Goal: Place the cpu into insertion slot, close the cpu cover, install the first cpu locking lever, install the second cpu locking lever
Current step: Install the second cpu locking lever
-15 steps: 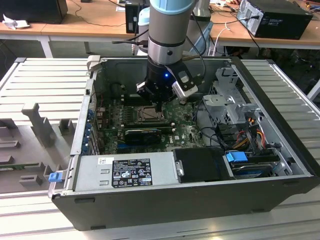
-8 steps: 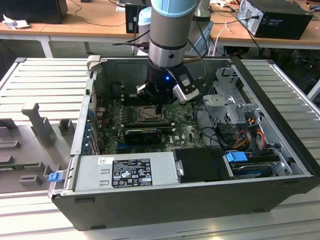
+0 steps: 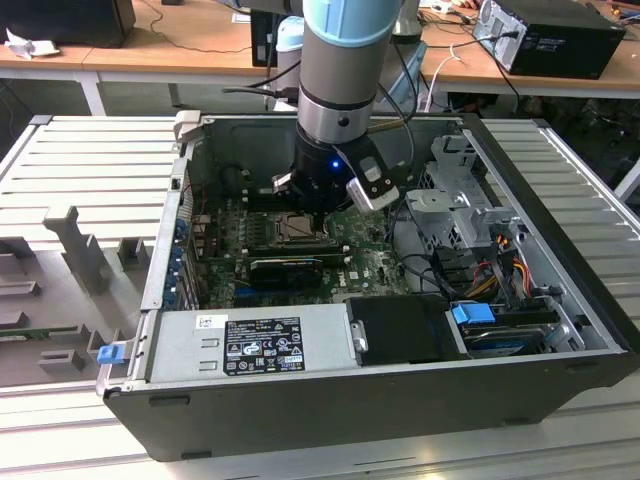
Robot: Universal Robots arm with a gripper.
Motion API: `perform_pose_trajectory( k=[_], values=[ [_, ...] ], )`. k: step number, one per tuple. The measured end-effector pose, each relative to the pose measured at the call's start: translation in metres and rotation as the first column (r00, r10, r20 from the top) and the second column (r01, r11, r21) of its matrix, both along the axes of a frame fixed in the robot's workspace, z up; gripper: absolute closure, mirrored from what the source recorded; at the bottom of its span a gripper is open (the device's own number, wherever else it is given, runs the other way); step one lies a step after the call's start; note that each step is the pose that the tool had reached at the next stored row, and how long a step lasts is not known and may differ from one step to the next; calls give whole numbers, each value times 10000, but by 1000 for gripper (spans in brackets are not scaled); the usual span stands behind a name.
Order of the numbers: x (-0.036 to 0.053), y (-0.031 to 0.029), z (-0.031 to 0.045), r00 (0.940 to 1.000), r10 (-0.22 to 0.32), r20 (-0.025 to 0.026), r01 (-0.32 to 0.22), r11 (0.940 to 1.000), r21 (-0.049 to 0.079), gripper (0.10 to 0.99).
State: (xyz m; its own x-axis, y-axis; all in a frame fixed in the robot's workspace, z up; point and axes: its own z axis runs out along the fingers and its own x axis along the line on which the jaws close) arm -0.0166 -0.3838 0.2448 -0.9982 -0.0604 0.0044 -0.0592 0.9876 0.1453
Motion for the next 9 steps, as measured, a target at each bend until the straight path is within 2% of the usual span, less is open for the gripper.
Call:
perform_pose_trajectory(
  k=[3,7,9],
  values=[
    [-87,-1,-11,10000,4,0,-4,9999,110,980],
    [-195,-2,-38,10000,3,-7,-3,9999,118,980],
    [-268,-2,-76,10000,3,-13,-3,9999,118,980]
  ],
)
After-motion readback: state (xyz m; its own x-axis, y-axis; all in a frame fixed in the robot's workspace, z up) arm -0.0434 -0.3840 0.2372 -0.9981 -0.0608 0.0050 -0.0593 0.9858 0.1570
